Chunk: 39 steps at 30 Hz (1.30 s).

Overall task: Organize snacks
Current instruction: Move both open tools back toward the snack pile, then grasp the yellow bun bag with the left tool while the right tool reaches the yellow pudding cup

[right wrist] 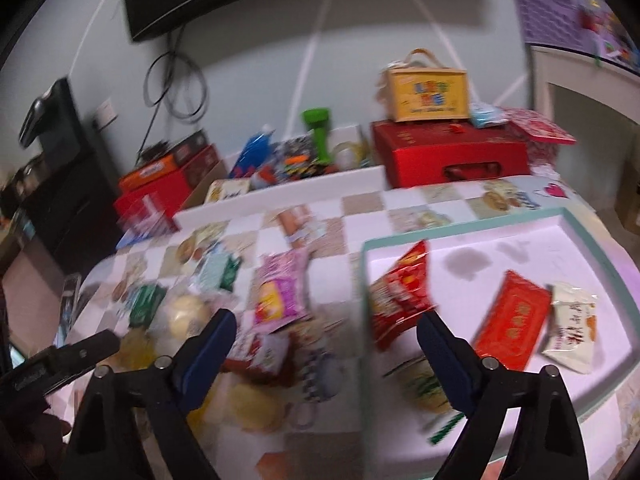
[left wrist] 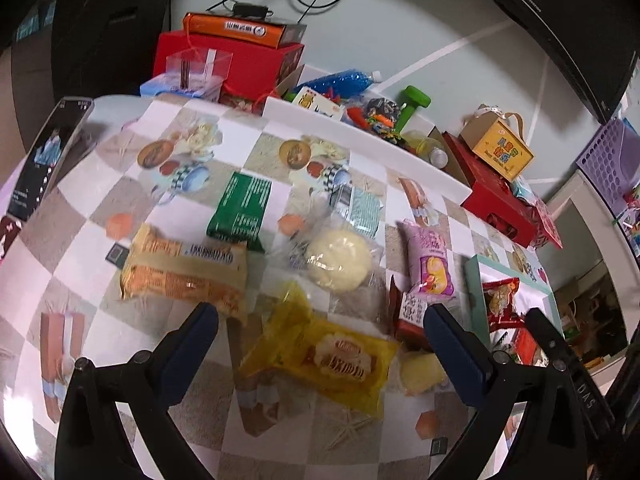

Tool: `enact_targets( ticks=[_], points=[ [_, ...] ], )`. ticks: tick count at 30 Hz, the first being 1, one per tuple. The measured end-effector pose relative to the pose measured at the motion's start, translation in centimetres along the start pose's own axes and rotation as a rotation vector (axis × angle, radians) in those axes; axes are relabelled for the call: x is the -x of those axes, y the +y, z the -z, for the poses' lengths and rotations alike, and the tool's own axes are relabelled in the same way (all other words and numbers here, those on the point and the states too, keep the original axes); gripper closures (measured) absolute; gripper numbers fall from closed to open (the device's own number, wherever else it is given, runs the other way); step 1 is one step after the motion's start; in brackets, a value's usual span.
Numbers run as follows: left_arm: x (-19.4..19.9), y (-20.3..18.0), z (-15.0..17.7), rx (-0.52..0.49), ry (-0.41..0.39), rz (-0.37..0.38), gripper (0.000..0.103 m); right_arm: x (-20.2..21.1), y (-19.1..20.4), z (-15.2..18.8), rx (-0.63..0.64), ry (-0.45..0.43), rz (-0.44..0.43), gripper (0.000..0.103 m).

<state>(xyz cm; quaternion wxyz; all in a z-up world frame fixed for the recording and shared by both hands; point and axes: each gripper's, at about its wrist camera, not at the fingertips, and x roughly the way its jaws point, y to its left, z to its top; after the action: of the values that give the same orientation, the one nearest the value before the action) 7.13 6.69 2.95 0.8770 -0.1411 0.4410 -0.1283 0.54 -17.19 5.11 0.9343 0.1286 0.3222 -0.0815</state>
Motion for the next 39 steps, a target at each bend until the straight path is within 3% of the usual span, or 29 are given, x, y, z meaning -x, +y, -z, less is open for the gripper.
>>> enact_targets(
  ticks=[11, 18, 28, 35, 39],
  points=[
    [-1.9, 0.7, 2.2, 0.02, 0.081, -0.003, 0.001, -2.6, 3.8, 3.8, 0.097, 0.158, -0.068, 0.029],
    [-3.8, 0.7, 2.6, 0.043, 0.124, 0.011, 0.001, -4.6, 4.9, 5.3, 0.147, 0.233, -0.057, 0.03],
    [-5.2, 0.2, 2.9, 0.037, 0.141, -0.004, 0.001, -6.1, 5.5, 6.1, 0.181, 0.278, -0.045, 0.032],
    [-5.3, 0.0, 3.0, 0.025, 0.144, -0.009, 0.001, -6.3, 5.2, 6.0, 0.18, 0.274, -0.032, 0.048],
    [-5.2, -0.3, 3.1, 0.015, 0.148, -0.002, 0.008, -6.3, 5.0, 5.9, 0.177, 0.273, -0.036, 0.058]
  ],
)
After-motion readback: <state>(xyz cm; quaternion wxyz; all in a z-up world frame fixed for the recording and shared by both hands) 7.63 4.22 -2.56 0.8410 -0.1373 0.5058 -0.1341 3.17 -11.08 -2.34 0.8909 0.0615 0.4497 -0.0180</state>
